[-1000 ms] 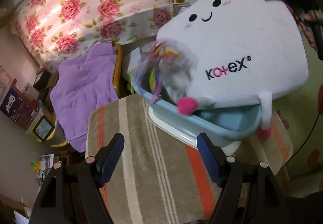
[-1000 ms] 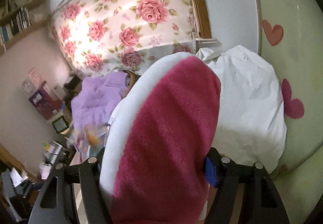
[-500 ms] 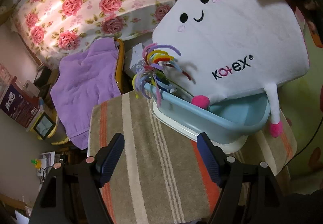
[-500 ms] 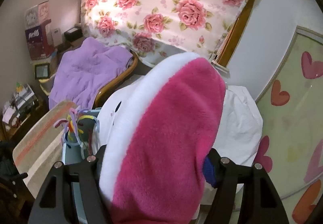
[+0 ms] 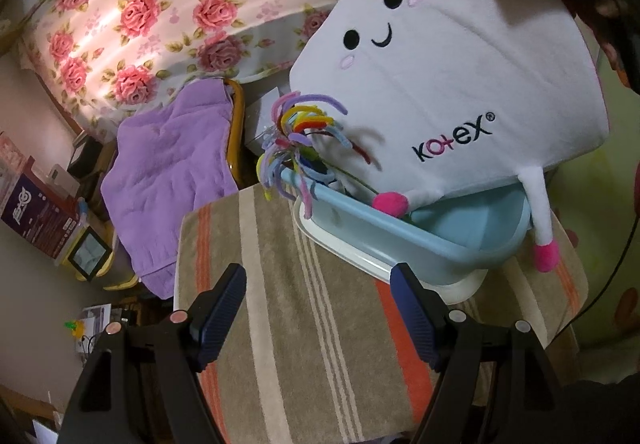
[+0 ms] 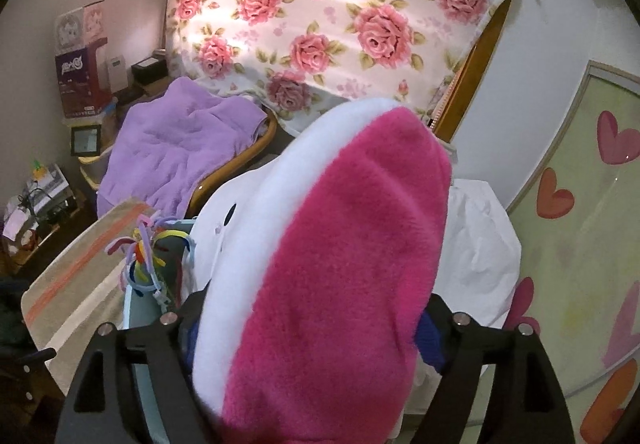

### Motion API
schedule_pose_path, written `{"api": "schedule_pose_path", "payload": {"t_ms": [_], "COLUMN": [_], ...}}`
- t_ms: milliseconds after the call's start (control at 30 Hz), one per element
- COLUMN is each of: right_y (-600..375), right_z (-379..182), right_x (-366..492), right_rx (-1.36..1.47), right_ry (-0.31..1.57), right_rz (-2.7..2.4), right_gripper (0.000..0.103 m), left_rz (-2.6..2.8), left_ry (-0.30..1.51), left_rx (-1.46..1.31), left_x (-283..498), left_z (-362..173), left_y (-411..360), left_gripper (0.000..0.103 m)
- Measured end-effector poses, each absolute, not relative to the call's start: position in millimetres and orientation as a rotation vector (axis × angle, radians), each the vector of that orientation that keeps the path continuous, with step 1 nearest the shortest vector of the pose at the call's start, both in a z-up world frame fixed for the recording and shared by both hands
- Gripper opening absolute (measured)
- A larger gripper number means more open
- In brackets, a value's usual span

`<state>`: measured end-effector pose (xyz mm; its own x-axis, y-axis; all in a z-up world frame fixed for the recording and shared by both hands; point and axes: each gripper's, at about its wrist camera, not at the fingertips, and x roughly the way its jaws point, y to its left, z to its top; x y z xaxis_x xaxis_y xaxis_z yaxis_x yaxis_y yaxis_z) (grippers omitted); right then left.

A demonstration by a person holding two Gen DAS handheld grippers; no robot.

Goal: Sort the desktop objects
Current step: 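Lift the pillow's pink edge to stand the pillow upright in the basin, then open the right tool to release the pillow and withdraw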

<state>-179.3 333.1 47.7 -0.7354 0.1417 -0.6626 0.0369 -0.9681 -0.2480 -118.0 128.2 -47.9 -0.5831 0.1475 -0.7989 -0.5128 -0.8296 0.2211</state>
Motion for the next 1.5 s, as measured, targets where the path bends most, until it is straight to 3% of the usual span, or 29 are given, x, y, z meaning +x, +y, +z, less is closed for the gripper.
{"api": "schedule_pose_path", "payload": {"t_ms": [667,1000,1233,1500], "right_y": [340,330,311,270], "right_z": [65,93,117,109], "right_x": [-172,-138,-97,-52], "right_rx": [-1.084,-0.998,-0.966,-1.116], "right_ry": [-0.234,-0.303,-0.206,-0.046], "right_rz": [2.77,2.691,2.661,2.606], "right_gripper": [0.089,0.092,0.092,0.092], "left_rz": [2.417,2.385,2.373,2.364], "left_ry": [0.578,0.57,0.571,0.55], "left_rx": [-1.077,-1.029,-0.989,-0.935], "left_x": [-118,-119,-114,-107], "left_z": [-24,-16,-5,12], "left_y": [111,105,99,92], "left_gripper": [0.078,0.078,0.078,0.078]}}
